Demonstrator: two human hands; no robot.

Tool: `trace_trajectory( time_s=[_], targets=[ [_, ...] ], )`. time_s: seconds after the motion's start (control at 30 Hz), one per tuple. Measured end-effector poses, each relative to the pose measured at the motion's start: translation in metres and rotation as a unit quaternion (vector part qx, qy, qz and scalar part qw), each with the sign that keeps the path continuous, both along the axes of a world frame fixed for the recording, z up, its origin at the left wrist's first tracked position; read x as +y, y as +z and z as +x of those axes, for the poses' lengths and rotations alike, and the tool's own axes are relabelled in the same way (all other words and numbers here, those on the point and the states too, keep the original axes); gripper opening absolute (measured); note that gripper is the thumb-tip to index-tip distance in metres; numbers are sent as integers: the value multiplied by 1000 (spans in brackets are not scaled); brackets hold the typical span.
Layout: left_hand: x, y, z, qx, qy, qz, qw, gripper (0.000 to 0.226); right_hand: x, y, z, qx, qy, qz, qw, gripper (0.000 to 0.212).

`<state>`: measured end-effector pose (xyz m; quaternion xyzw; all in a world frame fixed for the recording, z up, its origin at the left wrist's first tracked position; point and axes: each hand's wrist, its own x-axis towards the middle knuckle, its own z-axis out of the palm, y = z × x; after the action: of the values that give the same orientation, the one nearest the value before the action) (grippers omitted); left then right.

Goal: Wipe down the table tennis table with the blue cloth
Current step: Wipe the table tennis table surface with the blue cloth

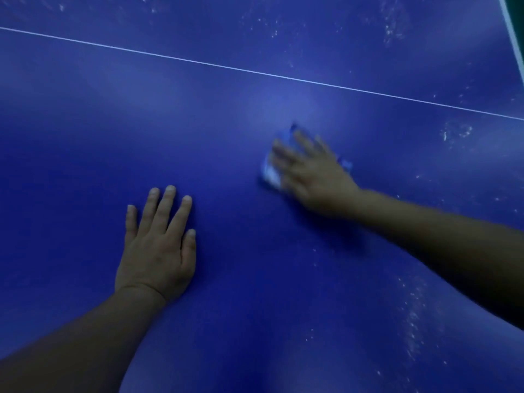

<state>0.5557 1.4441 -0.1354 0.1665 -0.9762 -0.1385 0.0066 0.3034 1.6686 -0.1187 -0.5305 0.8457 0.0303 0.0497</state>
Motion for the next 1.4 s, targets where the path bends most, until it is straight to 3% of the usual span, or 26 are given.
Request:
trace_trajectory(
  time_s=[0.07,0.1,0.17,0.27,0.3,0.37,0.43,0.5,0.57,0.6,0.63,0.7,0.77,0.83,0.9,0.97,1.03,1.07,1.13,1.2,1.23,1.3,1.37,1.4],
  targets=[
    [1,-1,2,4,3,-1,1000,62,-36,7,-25,-8,-121,-14,992,62],
    [1,-1,2,6,5,-2,1000,62,-54,4,-20,0,-124,-26,992,63],
    [0,-1,2,6,4,-8,1000,62,-91,0,11,22,-64,-38,997,61],
    [1,-1,2,11,3,-13,1000,62,-122,-2,39,-24,1,-41,999,54],
    [1,-1,2,13,3,-10,1000,61,-121,-1,25,-26,-23,-34,999,54],
    [1,-2,1,11,4,-5,1000,61,-98,-6,-26,31,-164,-19,986,57],
    [1,-2,2,8,4,-8,1000,61,-47,-10,-87,65,-377,-20,924,56],
    [2,-2,1,8,2,-11,1000,60,12,0,-129,42,-550,-31,833,56],
    [1,-2,1,3,1,-13,1000,60,43,11,-139,7,-636,-23,772,56],
    [0,-2,1,1,0,-13,1000,60,43,11,-137,5,-646,-22,763,56],
    [0,-1,1,-2,0,-12,1000,60,33,10,-128,16,-630,-27,776,56],
    [0,0,2,-5,2,-10,1000,60,-7,2,-100,50,-527,-37,848,54],
    [1,1,1,0,7,1,1000,60,-63,-3,-55,50,-341,-43,938,53],
    [1,1,1,15,18,13,1000,61,-109,-8,-10,40,-108,-44,992,54],
    [1,1,0,31,32,18,999,63,-111,-4,24,30,128,-39,991,53],
    [1,1,1,35,36,23,998,63,-63,-1,45,18,311,-25,950,50],
    [0,2,1,23,34,25,999,63,4,2,56,-43,410,2,911,49],
    [1,2,1,17,33,23,999,63,26,4,51,-46,416,6,908,49],
    [2,2,3,9,32,19,999,63,39,2,15,15,328,25,944,47],
    [1,2,3,10,31,16,999,63,28,-2,-41,77,69,16,995,44],
    [1,2,2,11,30,16,999,63,22,3,-65,76,-83,-12,994,45],
    [2,2,2,11,28,17,999,63,15,11,-90,43,-326,-52,943,50],
    [2,2,2,11,30,18,999,64,1,7,-70,38,-366,-63,928,53],
    [1,2,2,10,30,19,999,64,-8,4,-45,50,-310,-65,947,54]
  ],
)
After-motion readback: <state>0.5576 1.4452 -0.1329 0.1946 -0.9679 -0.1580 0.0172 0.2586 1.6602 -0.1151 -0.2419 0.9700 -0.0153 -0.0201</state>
